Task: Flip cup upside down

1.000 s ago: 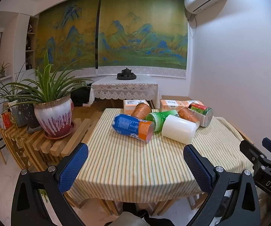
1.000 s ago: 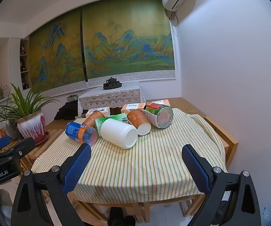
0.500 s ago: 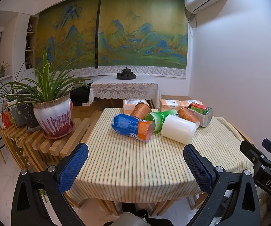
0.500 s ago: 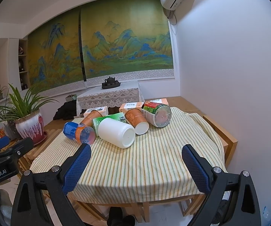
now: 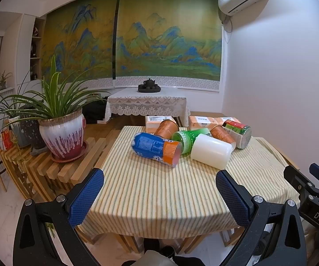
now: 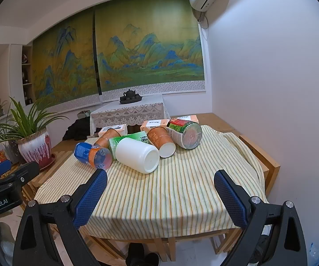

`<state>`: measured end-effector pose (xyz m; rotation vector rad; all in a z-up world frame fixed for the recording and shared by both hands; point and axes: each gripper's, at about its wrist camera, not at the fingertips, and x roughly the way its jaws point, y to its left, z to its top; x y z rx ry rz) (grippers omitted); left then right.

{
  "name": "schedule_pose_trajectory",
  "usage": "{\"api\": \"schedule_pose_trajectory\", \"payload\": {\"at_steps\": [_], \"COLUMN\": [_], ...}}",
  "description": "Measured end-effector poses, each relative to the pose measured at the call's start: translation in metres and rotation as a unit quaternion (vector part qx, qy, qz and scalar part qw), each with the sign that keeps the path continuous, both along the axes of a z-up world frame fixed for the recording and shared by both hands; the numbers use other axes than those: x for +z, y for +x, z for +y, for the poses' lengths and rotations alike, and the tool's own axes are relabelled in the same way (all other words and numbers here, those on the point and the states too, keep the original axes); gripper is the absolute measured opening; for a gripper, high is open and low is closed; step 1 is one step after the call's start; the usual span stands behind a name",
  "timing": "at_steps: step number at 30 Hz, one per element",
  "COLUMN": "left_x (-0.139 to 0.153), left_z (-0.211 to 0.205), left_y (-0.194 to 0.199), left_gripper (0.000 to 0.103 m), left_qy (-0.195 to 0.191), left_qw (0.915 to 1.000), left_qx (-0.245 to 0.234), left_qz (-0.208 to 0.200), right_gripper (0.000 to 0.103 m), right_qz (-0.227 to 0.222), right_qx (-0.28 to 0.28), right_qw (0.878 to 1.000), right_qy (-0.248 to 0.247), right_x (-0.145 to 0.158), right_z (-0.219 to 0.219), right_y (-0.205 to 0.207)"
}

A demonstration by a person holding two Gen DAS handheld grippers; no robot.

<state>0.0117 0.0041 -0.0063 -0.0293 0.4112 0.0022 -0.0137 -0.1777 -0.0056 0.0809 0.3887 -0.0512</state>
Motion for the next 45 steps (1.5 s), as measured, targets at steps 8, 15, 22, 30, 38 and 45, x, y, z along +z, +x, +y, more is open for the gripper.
{"api": "schedule_pose_trajectory", "payload": {"at_steps": [8,15,22,30,38,45], "left_x": [-0.003,-0.002,-0.003,-0.004,-0.008,-0.013], "left_z": [0.002,0.004,0.004,0.005,0.004,0.000], "left_y": [0.002,0.003,0.006,0.010,0.018,0.029], "left_gripper": [0.102,0.102,0.102,0.102,0.102,0.102], "left_qy": [-0.002,-0.004,-0.004,-0.006,-0.006,0.000], "left_qw": [1.0000,1.0000,1.0000,0.9999,0.9998,0.9995], "left_qx": [0.000,0.001,0.000,0.001,0.001,-0.006], "left_qz": [0.002,0.003,0.006,0.009,0.018,0.031], "right_gripper": [0.095,0.095,0.095,0.095,0.095,0.095], "right_qz": [0.002,0.005,0.007,0.007,0.016,0.025], "right_qx": [-0.001,0.001,0.002,0.003,0.005,0.010], "right_qw": [1.000,1.000,1.000,1.000,1.000,1.000], "right_qy": [0.000,0.001,0.001,0.001,0.001,0.007], "right_x": [-0.001,-0.003,-0.004,-0.004,-0.010,-0.012], "right_z": [0.001,0.002,0.003,0.002,0.003,-0.002], "right_y": [0.001,0.002,0.003,0.003,0.012,0.022]}}
